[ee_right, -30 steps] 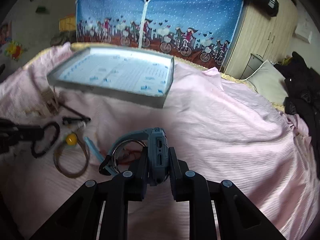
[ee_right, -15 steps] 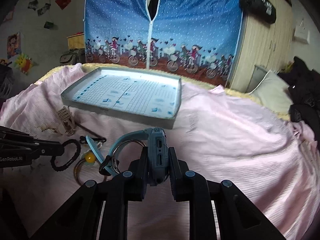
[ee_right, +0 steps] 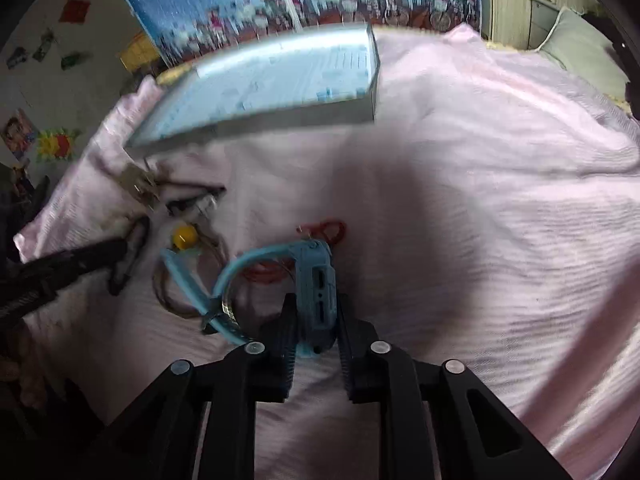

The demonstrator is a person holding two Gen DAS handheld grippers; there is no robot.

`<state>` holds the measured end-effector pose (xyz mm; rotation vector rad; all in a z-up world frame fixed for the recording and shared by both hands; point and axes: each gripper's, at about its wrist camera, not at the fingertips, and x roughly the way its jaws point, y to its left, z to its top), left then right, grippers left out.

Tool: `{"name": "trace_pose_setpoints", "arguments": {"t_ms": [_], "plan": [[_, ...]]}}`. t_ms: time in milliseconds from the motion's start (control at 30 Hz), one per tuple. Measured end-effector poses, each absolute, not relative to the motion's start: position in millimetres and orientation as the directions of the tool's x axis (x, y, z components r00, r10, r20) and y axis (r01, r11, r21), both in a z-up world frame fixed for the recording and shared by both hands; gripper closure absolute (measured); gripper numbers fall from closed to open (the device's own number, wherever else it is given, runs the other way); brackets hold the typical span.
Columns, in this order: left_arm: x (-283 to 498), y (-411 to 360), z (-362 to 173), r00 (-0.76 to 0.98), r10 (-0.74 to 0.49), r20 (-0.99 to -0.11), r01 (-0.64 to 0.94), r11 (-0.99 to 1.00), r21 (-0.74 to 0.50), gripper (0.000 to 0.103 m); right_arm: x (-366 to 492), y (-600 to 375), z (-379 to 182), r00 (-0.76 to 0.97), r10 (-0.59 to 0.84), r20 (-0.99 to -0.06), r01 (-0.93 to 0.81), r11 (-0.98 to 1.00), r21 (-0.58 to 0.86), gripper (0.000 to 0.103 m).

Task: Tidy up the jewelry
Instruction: 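Lift the blue watch with the right tool while the left tool grasps the black hair tie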

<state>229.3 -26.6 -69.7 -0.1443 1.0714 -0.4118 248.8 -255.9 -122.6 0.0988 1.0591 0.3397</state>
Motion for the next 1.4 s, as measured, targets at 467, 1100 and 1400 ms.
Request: {"name": "trace_pose_setpoints", "arguments": {"t_ms": [467,1100,1400], "plan": [[228.3,-20.5,-62.1,0.449,-0.403,-0.797,0.248,0.914,-0.322,0.1,219.3,-233.9,-64.7,0.779,0.171,-0.604,-0.271,0.96,-0.077,0.086],[232.3,-14.5,-67.3,0.425,-0.401,-0.811,0.218,0.915,-0.339,0.1,256.4,-253.8,-108.2,0.645,-0.13,-0.753,-0.08,0.969,-0.235,0.086],[232.8,-9.9,-65.8,0.428,-0.409,-0.806,0.209,0.912,-0.352,0.1,228.5,-263.8,-59.1,0.81,0.135,-0.571,-0.17,0.985,-0.008,0.086]]}}
